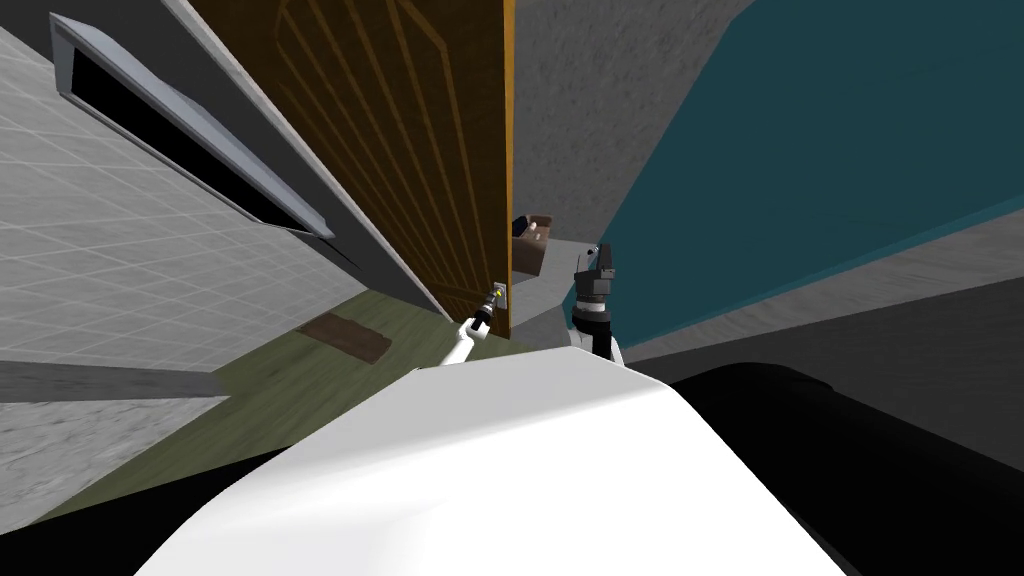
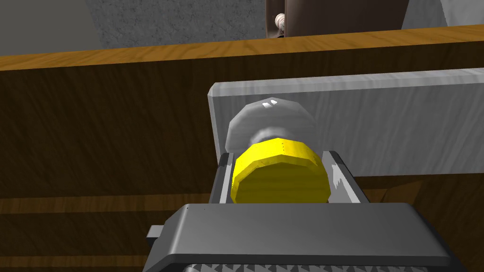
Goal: Push the door open
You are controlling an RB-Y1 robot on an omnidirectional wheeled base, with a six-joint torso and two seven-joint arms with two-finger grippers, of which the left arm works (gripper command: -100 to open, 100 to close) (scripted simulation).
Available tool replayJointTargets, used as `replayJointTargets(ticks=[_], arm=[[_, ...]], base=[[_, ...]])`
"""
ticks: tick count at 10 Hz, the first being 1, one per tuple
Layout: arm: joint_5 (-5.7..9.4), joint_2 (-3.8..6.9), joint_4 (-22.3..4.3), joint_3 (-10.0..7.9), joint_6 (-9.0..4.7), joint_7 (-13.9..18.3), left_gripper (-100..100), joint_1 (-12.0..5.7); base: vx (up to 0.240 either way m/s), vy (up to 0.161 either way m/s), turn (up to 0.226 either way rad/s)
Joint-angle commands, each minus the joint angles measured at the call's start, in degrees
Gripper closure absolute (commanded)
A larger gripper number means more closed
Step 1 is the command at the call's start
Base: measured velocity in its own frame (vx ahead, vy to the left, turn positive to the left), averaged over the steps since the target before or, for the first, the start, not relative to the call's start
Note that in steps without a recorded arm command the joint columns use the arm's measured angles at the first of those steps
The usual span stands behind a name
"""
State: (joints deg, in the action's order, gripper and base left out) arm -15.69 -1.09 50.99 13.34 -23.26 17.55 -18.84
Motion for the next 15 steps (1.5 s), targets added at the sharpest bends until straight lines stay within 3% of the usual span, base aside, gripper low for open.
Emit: replayJointTargets(ticks=[1,5,6,12,15], arm=[[0.0,0.03,-0.11,-0.02,-0.07,-0.06,100,0.02],[0.0,0.03,-0.11,-0.02,-0.07,-0.06,100,0.02],[0.24,1.03,-0.26,-0.86,0.06,-0.44,100,0.05],[0.95,2.86,-0.42,-3.18,0.18,-1.4,100,-0.07],[1.67,4.03,-0.59,-5.54,0.31,-2.37,100,-0.19]], base=[[-0.018,0.013,-0.008],[-0.009,0.005,0.0],[0.076,-0.086,0.018],[0.124,-0.119,0.044],[0.157,-0.133,0.098]])
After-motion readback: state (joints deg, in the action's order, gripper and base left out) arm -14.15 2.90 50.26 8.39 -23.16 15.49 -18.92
